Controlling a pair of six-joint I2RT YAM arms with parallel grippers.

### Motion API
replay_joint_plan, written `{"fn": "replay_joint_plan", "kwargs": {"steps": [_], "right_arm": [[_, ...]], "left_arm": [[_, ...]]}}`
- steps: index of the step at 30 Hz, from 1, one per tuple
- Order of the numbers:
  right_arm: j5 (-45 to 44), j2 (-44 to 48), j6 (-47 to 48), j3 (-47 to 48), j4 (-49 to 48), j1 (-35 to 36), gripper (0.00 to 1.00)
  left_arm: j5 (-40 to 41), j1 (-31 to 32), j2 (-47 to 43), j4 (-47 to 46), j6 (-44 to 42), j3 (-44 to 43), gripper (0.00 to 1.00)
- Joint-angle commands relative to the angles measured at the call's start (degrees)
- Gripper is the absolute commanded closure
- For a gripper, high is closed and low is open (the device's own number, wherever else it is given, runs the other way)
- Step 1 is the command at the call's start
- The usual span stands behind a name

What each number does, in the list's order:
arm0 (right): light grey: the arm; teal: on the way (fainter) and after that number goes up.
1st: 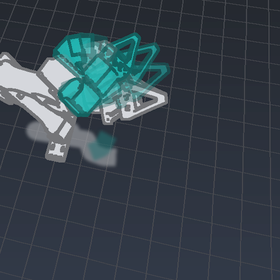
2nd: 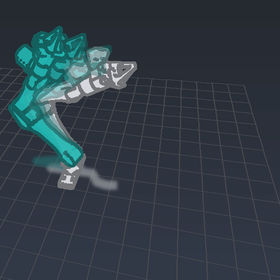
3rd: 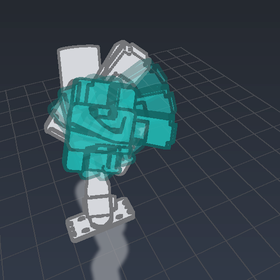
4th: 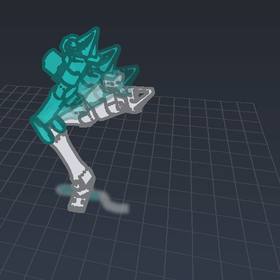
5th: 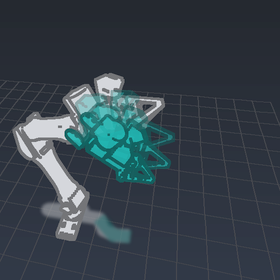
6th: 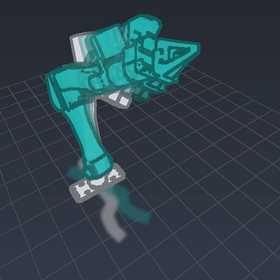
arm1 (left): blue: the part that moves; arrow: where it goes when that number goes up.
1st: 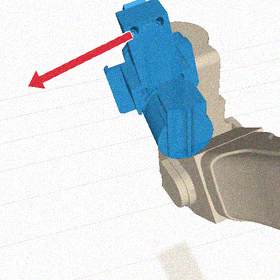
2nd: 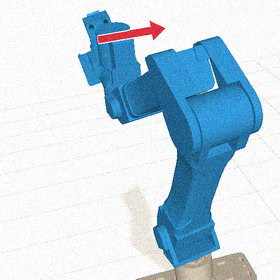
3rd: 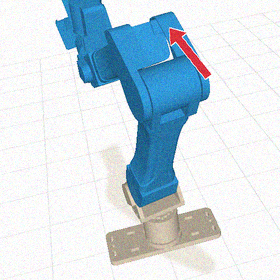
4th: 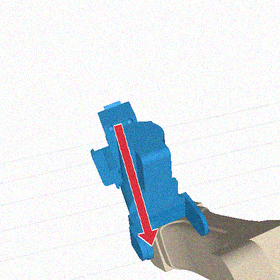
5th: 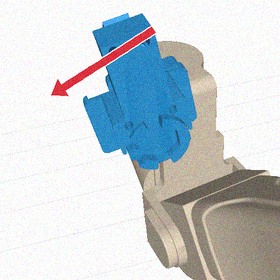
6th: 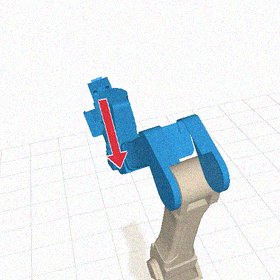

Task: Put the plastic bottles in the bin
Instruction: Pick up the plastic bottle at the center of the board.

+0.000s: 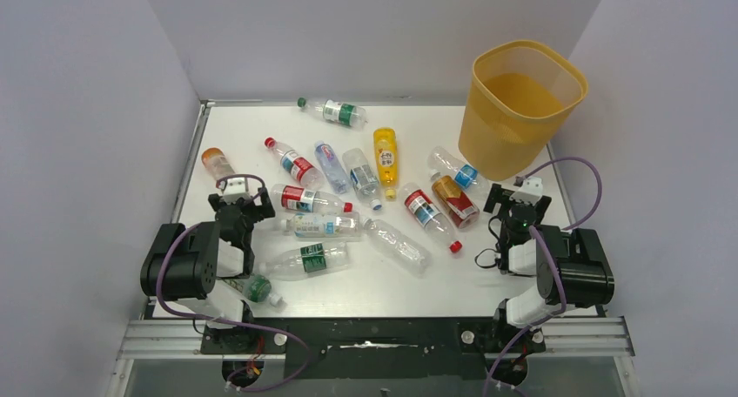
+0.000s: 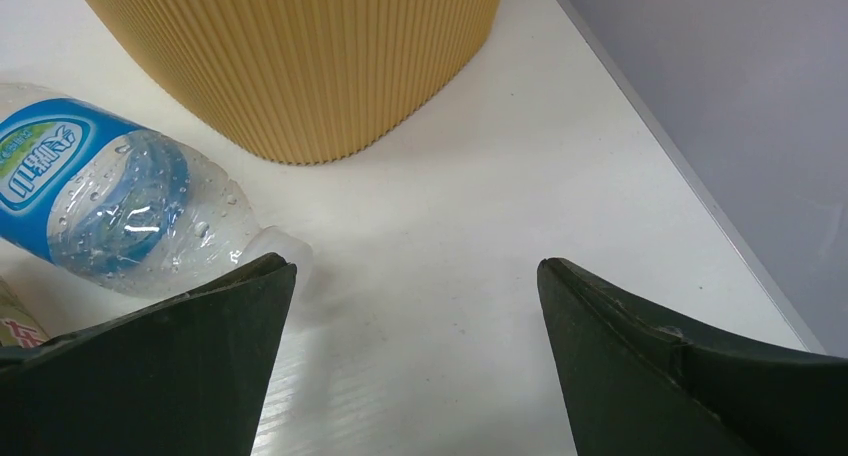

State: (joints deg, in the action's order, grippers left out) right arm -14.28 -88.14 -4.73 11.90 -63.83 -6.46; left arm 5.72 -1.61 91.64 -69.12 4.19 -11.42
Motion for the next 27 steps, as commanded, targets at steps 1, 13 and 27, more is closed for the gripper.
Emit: {"fn": "replay_joint_plan", "kwargs": {"steps": [1,13,27], "right_arm": [[0.31,0.34,0.29,1.55,-4.27,-0.39,0.02],[0.33,0.4,0.7,1.27,-4.66,-0.27,0.02],[7.01,24.16,7.62,3.46,12.89,4.88,0.02]], "left_arm": [[-0.47,-0.37,-0.01,-2.45,0.08,-1.76,0.03],[0.05,-0.18,-0.1,-2.53,-0.21,-1.57,0.03],[5.72,10.11,-29.0,27.39,1.52,-10.42,0.03]]}}
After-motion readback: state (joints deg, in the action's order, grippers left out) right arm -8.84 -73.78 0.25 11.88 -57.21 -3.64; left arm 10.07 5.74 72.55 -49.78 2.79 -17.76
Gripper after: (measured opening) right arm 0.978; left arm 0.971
